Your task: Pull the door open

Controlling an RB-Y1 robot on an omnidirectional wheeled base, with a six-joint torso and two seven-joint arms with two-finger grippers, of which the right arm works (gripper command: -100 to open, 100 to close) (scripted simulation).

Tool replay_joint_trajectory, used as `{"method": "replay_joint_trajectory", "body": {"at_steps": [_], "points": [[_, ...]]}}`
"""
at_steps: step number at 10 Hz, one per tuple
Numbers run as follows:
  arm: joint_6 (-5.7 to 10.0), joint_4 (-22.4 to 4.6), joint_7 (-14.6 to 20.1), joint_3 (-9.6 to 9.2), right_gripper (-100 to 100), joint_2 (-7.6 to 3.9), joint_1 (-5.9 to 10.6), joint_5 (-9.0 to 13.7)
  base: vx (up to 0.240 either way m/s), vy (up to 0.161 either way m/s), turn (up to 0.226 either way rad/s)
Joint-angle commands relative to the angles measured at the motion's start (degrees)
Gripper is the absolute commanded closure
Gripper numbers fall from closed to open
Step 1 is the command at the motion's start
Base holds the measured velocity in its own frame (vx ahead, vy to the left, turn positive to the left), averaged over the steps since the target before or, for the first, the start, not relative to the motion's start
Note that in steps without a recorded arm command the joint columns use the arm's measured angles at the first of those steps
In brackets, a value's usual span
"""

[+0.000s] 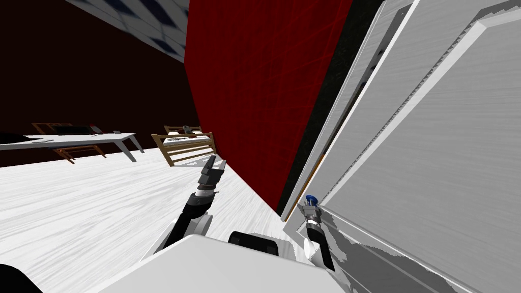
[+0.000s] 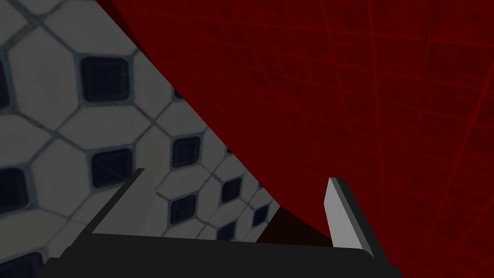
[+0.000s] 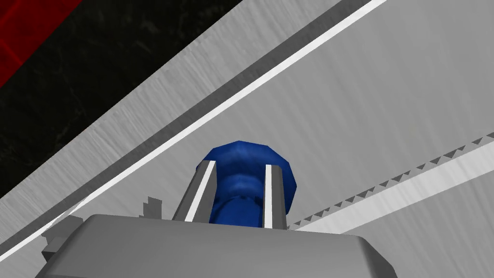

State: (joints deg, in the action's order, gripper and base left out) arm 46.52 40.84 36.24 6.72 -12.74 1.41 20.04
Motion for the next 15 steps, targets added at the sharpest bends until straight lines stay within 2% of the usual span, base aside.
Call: {"method": "replay_joint_trajectory", "body": {"at_steps": [1, 2, 3, 4, 5, 6, 8, 11, 12, 13, 15], "points": [[-0.32, -0.85, 2.86, -0.34, 100, 0.11, -0.23, 0.68, -0.043, -0.008, 0.051], [-0.32, -0.85, 3.25, -0.34, 100, 0.11, -0.23, 0.68, -0.032, -0.006, 0.03], [-0.27, -0.92, 5.41, -0.5, 100, -0.04, -0.24, 1.2, -0.04, -0.003, 0.04], [-0.27, -0.92, 5.54, -0.5, 100, -0.04, -0.24, 1.2, -0.034, -0.003, 0.023], [-0.21, -0.98, 7.71, -0.67, 100, -0.18, -0.24, 1.72, -0.034, -0.006, 0.05], [-0.21, -0.98, 7.83, -0.67, 100, -0.18, -0.24, 1.72, -0.029, -0.007, 0.023], [-0.1, -1.11, 11.47, -1.0, 100, -0.47, -0.24, 2.76, -0.048, -0.003, 0.061], [-0.1, -1.11, 12.41, -1.0, 100, -0.47, -0.24, 2.76, -0.02, -0.008, 0.006], [-0.05, -1.17, 14.69, -1.16, 100, -0.62, -0.24, 3.28, -0.019, 0.0, 0.045], [0.86, -0.47, 15.11, -1.06, -100, -0.46, 0.31, 3.79, -0.076, -0.002, 0.03], [0.68, 0.3, 17.94, -1.37, -100, 0.48, 0.09, 5.13, -0.125, -0.006, 0.058]]}}
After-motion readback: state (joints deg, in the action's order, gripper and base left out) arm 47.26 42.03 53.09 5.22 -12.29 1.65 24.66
